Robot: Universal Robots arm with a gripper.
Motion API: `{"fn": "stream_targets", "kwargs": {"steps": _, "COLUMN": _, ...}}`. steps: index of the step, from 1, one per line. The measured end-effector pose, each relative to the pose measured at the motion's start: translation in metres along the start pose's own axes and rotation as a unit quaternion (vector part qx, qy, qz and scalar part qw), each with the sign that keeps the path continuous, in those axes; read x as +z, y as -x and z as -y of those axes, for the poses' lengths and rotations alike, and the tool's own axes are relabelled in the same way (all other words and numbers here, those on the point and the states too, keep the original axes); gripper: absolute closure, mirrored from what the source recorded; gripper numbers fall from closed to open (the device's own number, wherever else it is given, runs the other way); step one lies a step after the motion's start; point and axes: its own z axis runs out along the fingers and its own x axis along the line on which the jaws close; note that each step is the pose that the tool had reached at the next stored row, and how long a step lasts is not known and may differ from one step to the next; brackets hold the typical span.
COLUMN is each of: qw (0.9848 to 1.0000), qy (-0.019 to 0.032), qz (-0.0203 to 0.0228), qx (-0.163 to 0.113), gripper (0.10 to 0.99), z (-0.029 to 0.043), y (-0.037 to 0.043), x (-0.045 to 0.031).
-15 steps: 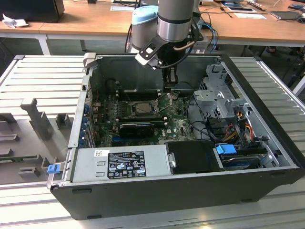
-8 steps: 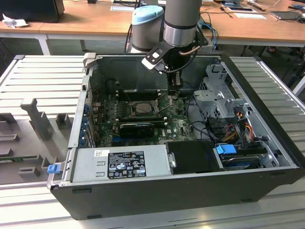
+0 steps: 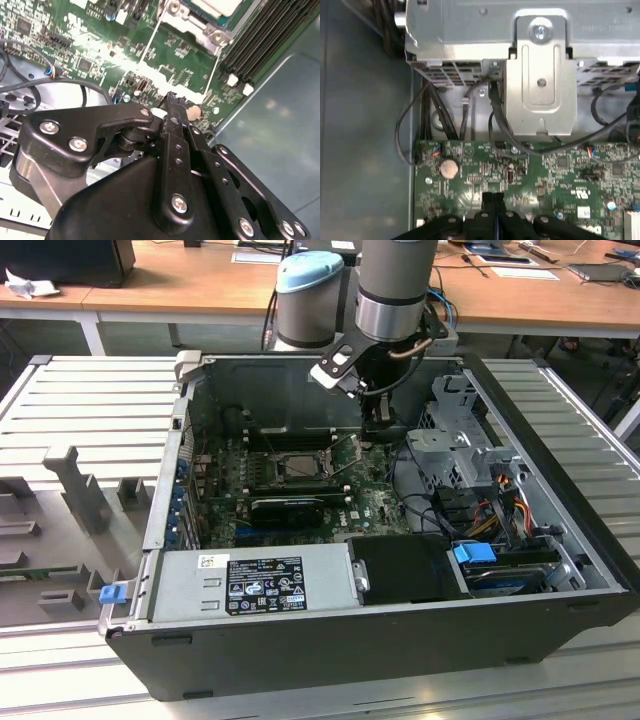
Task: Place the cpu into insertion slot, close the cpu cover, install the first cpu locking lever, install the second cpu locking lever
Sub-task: 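Close the cpu cover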
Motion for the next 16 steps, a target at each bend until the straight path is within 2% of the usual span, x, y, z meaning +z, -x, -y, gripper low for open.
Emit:
{"fn": "stream_targets", "kwargs": {"steps": 1, "qw": 1.0000, "qy": -0.0001, "qz": -0.0001, "qx": 0.000, "gripper": 0.980, "z": -0.0042, "y": 0.0000, "x": 0.0014}}
{"fn": "stream_targets", "kwargs": {"steps": 2, "qw": 1.0000, "qy": -0.0001, "qz": -0.0002, "qx": 0.000, "gripper": 0.980, "z": -0.0053, "y": 0.0000, "x": 0.0028}}
{"fn": "stream_targets", "kwargs": {"steps": 5, "qw": 1.0000, "qy": -0.0002, "qz": -0.0002, "qx": -0.001, "gripper": 0.980, "z": -0.0054, "y": 0.0003, "x": 0.0086}}
{"fn": "stream_targets", "kwargs": {"steps": 6, "qw": 1.0000, "qy": -0.0020, "qz": -0.0001, "qx": -0.001, "gripper": 0.980, "z": -0.0054, "y": 0.0004, "x": 0.0090}}
{"fn": "stream_targets", "kwargs": {"steps": 7, "qw": 1.0000, "qy": -0.0066, "qz": -0.0001, "qx": -0.001, "gripper": 0.980, "z": -0.0054, "y": 0.0004, "x": 0.0090}}
{"fn": "stream_targets", "kwargs": {"steps": 9, "qw": 0.9998, "qy": -0.0196, "qz": -0.0001, "qx": -0.001, "gripper": 0.980, "z": -0.0054, "y": 0.0004, "x": 0.0090}}
{"fn": "stream_targets", "kwargs": {"steps": 11, "qw": 0.9996, "qy": -0.0277, "qz": -0.0001, "qx": 0.000, "gripper": 0.980, "z": -0.0054, "y": 0.0003, "x": 0.0090}}
{"fn": "stream_targets", "kwargs": {"steps": 12, "qw": 0.9996, "qy": -0.0295, "qz": -0.0001, "qx": 0.000, "gripper": 0.980, "z": -0.0054, "y": 0.0004, "x": 0.0089}}
{"fn": "stream_targets", "kwargs": {"steps": 16, "qw": 0.9996, "qy": -0.0295, "qz": 0.0000, "qx": 0.000, "gripper": 0.980, "z": -0.0033, "y": 0.0004, "x": 0.0089}}
